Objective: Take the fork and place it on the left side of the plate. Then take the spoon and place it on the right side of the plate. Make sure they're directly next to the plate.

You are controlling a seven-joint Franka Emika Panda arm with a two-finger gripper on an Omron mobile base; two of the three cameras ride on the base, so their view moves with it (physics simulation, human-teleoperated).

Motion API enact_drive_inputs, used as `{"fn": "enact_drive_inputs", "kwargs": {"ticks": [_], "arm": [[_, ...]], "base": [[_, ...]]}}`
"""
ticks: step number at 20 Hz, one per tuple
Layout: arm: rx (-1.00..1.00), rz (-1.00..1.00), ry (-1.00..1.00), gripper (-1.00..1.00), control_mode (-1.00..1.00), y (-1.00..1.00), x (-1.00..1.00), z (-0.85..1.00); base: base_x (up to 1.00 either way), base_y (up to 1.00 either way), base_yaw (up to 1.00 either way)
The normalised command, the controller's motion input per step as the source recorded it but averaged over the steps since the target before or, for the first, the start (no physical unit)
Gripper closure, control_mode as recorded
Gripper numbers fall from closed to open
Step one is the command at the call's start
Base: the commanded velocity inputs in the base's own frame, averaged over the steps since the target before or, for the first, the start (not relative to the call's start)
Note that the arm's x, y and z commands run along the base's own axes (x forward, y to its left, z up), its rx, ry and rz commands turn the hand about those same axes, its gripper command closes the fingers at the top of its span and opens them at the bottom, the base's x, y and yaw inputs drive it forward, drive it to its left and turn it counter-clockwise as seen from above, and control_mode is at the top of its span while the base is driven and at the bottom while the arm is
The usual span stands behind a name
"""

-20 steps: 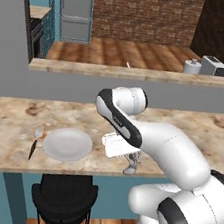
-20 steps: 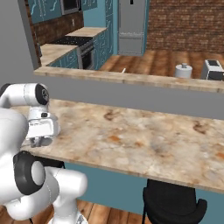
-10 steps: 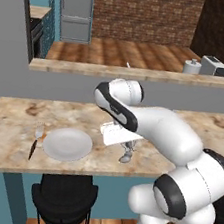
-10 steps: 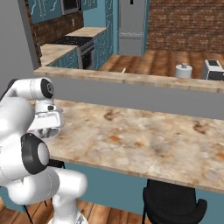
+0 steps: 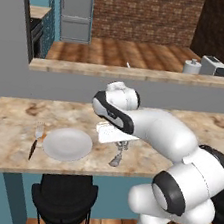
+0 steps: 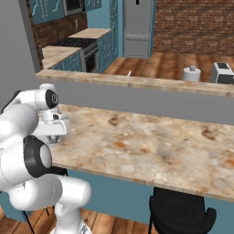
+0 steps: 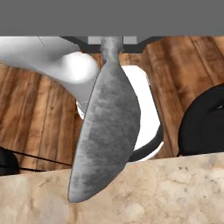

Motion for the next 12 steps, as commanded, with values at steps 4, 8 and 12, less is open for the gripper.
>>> {"fn": "enact_drive_inputs", "kwargs": {"ticks": [4, 8, 12], "arm": [[0.0, -0.1, -0.35, 1.0, -1.0, 0.03, 0.44, -0.48], [0.0, -0.07, -0.32, 1.0, -1.0, 0.01, 0.62, -0.18], [0.0, -0.06, -0.27, 1.0, -1.0, 0.0, 0.78, -0.13]], "base": [[0.0, 0.0, 0.0], [0.0, 0.0, 0.0], [0.0, 0.0, 0.0]]}}
